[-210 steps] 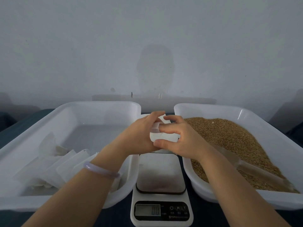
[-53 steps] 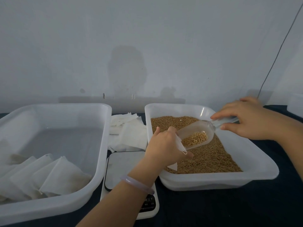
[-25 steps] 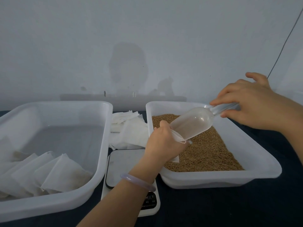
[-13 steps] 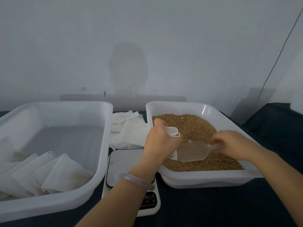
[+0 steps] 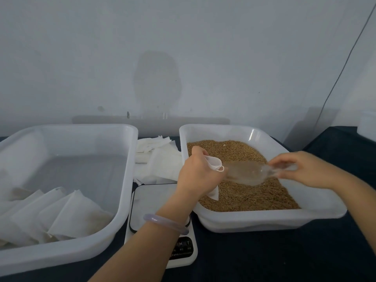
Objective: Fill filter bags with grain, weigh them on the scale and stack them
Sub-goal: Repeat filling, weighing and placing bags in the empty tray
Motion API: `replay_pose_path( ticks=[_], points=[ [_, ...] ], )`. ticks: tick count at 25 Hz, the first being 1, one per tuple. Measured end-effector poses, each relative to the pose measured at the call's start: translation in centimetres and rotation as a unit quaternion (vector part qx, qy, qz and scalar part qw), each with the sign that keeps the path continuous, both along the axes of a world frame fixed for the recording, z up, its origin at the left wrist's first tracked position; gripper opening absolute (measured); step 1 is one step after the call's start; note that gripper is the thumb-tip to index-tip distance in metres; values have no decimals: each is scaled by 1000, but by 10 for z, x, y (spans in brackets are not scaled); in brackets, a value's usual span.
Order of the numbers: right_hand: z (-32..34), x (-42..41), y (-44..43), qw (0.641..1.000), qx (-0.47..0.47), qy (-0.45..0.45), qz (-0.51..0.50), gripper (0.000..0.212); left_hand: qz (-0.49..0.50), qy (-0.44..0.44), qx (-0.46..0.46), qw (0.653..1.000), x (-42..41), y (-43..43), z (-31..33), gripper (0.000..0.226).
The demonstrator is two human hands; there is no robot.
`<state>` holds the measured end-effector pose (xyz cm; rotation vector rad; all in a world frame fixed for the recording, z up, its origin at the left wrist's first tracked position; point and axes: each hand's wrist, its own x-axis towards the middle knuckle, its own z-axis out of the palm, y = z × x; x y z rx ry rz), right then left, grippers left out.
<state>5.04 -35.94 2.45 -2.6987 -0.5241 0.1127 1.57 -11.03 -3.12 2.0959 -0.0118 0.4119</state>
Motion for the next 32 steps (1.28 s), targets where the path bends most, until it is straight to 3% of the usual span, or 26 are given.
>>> replay_pose_path(
  ticks=[6,11,17,25,28,32],
  points=[
    [47,-8,-1,993,62,-96,12,31,0,30,38,999,2,-2,1,51],
    [67,-10,15,975,-61,-208,52,34,14,9,81,997,3,-3,-1,47],
    [69,-20,30,936,-98,-332,65,32,26,15,124,992,3,-5,-1,48],
    [67,-20,41,900,-134,-405,86,32,35,37,130,990,2,-7,0,50],
    [64,-9,26,922,-104,-371,47,31,37,40,116,992,1,-7,2,44],
    [34,4,13,969,-107,-209,-77,35,25,44,104,993,0,-5,3,28]
  ],
)
